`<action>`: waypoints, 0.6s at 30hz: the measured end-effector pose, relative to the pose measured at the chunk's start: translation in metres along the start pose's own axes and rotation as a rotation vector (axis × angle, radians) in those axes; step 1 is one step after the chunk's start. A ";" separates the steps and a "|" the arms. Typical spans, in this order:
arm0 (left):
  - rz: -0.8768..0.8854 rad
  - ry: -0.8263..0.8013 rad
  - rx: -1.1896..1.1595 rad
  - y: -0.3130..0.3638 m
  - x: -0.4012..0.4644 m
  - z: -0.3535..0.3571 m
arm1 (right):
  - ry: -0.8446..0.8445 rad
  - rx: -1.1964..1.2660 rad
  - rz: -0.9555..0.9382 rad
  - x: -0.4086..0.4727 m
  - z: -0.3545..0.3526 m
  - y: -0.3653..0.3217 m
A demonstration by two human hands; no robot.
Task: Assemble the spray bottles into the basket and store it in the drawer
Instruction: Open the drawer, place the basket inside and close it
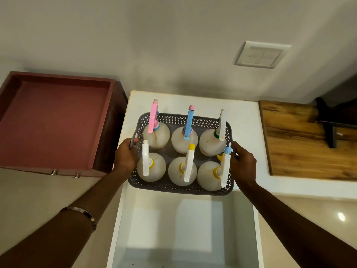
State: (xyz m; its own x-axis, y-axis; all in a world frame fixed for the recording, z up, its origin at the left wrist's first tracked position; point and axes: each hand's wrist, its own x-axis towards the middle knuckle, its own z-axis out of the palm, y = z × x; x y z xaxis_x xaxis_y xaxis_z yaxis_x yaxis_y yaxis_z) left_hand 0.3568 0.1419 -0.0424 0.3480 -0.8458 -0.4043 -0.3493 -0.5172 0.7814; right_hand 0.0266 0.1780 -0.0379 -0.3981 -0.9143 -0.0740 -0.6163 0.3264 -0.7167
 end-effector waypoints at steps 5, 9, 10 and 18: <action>-0.002 -0.008 -0.021 -0.025 -0.048 0.002 | 0.005 0.029 0.006 -0.041 -0.021 0.026; -0.014 -0.018 -0.057 -0.047 -0.087 0.005 | 0.015 0.060 0.010 -0.078 -0.041 0.046; -0.018 -0.021 -0.078 -0.052 -0.096 0.006 | 0.016 0.068 0.004 -0.087 -0.046 0.050; -0.047 -0.048 -0.112 -0.093 -0.169 0.007 | -0.076 0.123 0.032 -0.152 -0.071 0.090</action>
State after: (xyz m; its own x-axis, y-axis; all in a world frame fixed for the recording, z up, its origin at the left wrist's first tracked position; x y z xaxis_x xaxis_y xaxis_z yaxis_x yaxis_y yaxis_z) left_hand 0.3246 0.3316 -0.0502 0.3186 -0.8277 -0.4620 -0.2336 -0.5409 0.8080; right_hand -0.0169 0.3632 -0.0419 -0.3610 -0.9209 -0.1468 -0.5143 0.3279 -0.7924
